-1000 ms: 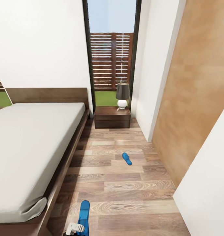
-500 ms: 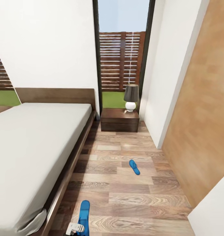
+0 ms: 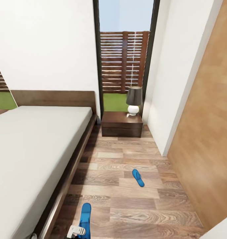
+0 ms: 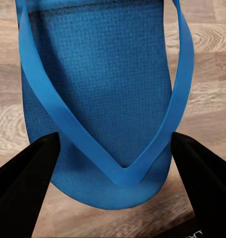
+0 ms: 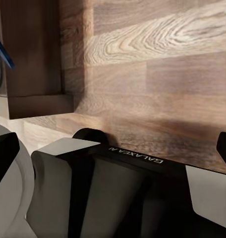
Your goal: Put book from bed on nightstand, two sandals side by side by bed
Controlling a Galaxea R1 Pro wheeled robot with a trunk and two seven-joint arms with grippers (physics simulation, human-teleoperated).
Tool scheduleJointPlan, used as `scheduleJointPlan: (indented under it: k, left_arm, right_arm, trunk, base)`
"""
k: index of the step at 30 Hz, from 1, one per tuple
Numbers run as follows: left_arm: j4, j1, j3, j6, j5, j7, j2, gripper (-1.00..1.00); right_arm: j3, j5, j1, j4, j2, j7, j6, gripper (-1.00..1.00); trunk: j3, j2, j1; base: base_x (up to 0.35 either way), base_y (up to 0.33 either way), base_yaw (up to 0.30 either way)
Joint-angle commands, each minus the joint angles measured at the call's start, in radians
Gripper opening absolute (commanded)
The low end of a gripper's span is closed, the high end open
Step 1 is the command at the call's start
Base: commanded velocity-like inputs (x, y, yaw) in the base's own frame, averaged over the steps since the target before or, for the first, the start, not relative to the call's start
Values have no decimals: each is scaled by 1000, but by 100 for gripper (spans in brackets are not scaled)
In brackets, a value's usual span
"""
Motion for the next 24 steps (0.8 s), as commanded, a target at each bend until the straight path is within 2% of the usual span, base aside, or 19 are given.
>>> scheduleJointPlan:
  k: [1,24]
  left_arm:
    - [1,-1,-8,-4,10,-3,0,-100]
    - [1,-1,-8,-4,10,-3,0,-100]
  right_arm:
    - [7,-10,0,-1,0,1,8,100]
    - [7,-11,0,-1,0,1,8,100]
  trunk:
    - [-1,0,0]
    - [-1,0,0]
  base:
    - [319,-53,0]
    - [285,-126,0]
